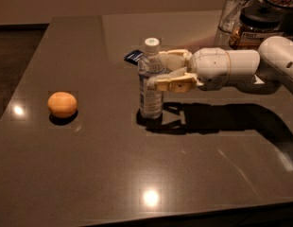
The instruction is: Place blue plastic bottle upright
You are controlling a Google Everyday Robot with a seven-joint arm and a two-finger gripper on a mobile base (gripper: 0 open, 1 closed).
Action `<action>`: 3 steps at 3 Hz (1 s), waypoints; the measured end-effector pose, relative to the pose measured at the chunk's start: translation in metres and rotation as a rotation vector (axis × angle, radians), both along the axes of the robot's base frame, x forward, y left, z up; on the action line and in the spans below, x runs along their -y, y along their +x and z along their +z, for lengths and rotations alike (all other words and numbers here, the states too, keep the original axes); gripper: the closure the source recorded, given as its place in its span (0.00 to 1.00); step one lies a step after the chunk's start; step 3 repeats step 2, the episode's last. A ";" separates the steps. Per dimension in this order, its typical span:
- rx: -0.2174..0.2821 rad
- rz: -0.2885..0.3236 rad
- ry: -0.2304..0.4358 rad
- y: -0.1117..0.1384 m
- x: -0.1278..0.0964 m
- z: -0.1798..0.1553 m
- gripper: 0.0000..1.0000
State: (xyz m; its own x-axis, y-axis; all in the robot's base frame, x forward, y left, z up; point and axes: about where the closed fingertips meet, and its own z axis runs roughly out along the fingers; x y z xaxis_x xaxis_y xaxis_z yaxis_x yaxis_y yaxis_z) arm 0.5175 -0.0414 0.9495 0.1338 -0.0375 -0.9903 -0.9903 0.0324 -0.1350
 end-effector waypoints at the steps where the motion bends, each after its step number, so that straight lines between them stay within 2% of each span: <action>1: 0.001 0.005 0.001 -0.001 -0.002 0.001 0.04; 2: 0.002 0.008 0.000 -0.001 -0.004 0.001 0.00; 3: 0.002 0.008 0.000 -0.001 -0.004 0.001 0.00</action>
Offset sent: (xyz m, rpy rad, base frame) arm -0.0006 0.0020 0.0007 0.0005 -0.0012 0.0039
